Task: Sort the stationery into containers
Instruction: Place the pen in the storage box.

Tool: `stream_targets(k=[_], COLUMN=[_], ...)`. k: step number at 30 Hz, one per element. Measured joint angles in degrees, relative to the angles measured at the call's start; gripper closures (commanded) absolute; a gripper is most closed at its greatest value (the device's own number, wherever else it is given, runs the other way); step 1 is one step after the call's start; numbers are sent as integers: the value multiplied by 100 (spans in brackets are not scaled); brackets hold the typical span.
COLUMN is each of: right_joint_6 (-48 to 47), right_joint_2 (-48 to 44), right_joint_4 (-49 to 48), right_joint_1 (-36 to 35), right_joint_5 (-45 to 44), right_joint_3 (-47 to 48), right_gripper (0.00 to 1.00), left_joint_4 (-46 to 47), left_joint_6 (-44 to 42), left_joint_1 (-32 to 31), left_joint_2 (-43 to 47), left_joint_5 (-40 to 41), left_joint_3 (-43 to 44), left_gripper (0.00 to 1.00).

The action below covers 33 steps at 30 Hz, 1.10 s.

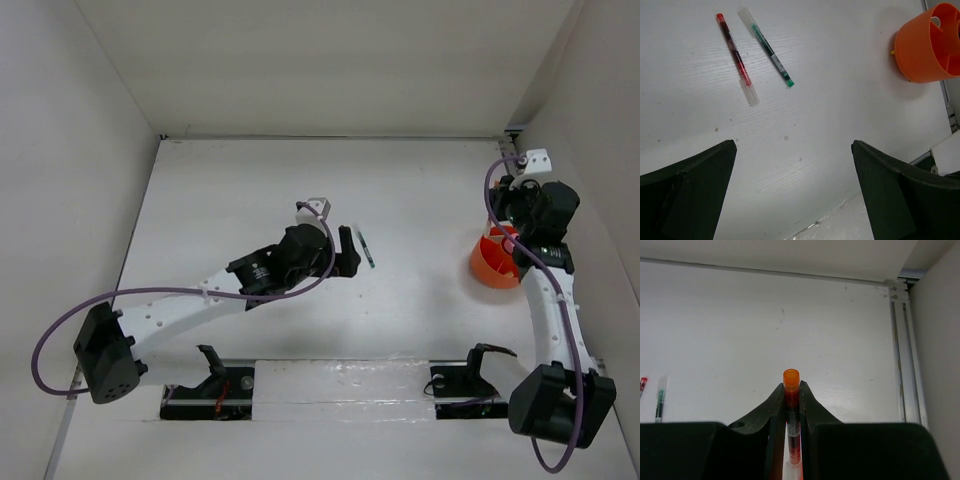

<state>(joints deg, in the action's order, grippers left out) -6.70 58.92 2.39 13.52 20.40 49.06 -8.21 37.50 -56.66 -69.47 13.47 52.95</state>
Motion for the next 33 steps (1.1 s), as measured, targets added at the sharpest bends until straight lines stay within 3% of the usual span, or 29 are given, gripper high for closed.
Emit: stream_targets(k=[16, 33], right_joint_6=[153, 350], right_joint_2=[-605, -664], right_joint_4=[262, -304], right_joint_1=[76, 76], right_joint_5=[-1394, -1742], right_joint_3=[-914, -1434], right_gripper=[100, 98], left_joint_4=[153, 404], left_joint_6=[63, 52], left_joint_1=[4, 17], left_joint_2=[151, 151], left_joint_5=[-166, -358], left_joint_3=[-175, -256], left_gripper=[0, 0])
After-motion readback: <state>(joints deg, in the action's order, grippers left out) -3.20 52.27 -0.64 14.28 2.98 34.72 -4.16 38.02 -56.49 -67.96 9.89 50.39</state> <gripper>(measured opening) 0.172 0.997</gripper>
